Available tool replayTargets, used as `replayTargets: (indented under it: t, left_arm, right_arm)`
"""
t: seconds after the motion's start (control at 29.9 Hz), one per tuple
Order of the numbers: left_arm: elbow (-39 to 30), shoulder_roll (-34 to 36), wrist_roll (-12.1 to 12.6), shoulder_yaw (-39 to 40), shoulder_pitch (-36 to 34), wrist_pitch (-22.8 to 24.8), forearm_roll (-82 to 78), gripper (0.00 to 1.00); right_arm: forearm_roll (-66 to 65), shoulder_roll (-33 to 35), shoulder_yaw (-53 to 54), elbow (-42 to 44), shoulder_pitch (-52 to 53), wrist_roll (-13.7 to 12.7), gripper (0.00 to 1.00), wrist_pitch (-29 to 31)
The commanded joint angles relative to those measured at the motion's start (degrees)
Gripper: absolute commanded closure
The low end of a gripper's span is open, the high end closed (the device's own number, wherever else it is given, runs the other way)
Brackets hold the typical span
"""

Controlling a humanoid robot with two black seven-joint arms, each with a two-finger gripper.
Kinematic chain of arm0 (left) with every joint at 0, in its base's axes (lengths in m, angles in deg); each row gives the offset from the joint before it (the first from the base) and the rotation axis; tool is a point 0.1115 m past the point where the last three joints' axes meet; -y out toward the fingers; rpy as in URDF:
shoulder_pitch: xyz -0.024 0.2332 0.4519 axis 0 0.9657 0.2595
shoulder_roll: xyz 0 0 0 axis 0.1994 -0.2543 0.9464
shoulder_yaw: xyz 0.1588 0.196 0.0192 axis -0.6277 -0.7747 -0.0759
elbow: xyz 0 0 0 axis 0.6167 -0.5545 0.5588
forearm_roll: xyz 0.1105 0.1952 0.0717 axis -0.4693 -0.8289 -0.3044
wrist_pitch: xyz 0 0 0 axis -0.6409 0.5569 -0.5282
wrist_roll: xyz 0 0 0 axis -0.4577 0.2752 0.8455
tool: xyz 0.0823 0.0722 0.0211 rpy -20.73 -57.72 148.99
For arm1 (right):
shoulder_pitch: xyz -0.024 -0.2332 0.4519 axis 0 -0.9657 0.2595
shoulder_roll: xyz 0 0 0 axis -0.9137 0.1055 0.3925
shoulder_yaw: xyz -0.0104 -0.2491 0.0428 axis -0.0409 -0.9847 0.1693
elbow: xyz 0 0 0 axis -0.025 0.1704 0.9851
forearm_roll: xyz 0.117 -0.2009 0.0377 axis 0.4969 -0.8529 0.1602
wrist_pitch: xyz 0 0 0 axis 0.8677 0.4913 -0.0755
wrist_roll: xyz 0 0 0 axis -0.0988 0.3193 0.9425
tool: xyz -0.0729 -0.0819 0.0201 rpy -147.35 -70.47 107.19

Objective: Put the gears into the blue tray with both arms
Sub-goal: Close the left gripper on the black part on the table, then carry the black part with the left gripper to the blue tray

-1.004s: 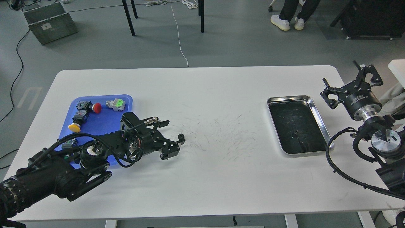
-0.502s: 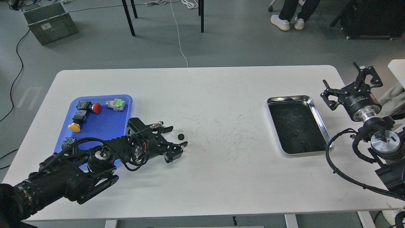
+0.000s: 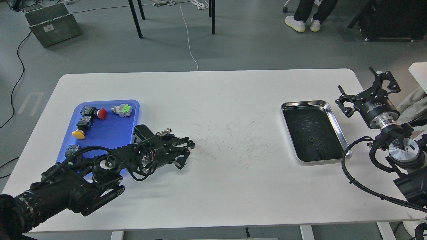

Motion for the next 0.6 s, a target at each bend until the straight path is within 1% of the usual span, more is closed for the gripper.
replayTargets:
  t: [0.0, 0.1, 0.2, 0.27, 0.43, 0.5, 0.57]
  left_arm:
    - [-0.08, 0.02, 0.0, 0.02, 0.42, -0.02, 0.02, 0.92]
    - [-0.96, 0.89, -0.18, 0.2, 0.07, -0.37, 0.2, 0.92]
    - [-1.04, 2.64, -0.53, 0.64, -1.42, -1.87, 0.63, 0.92]
    - [-2.18, 5.98, -0.53, 0.64, -3.7, -1.96, 2.73, 0.92]
    - [-8.68, 13.97, -0.18, 0.46, -7.84, -1.34, 12.22, 0.91]
    - [-10.88, 17.84, -0.09, 0.29, -9.51, -0.56, 14.95, 0.91]
    - [-11.42, 20.92, -0.09, 0.38, -10.13, 0.76, 16.01, 0.91]
  right_arm:
    - [0.0, -0.02, -0.08, 0.0, 0.0, 0.0, 0.03, 0.0]
    - [0.09, -0.02, -0.16, 0.0, 0.0, 0.0, 0.03, 0.0]
    - [0.09, -0.02, -0.34, -0.08, 0.0, 0.0, 0.03, 0.0]
    - [0.0, -0.02, -0.34, -0.17, 0.09, 0.0, 0.03, 0.09]
    - [0.0, -0.02, -0.43, -0.35, 0.18, 0.0, 0.03, 0.0]
    - [0.0, -0.02, -0.43, -0.44, 0.27, 0.0, 0.03, 0.0]
    - [0.0, -0.02, -0.43, -0.61, 0.35, 0.0, 0.03, 0.0]
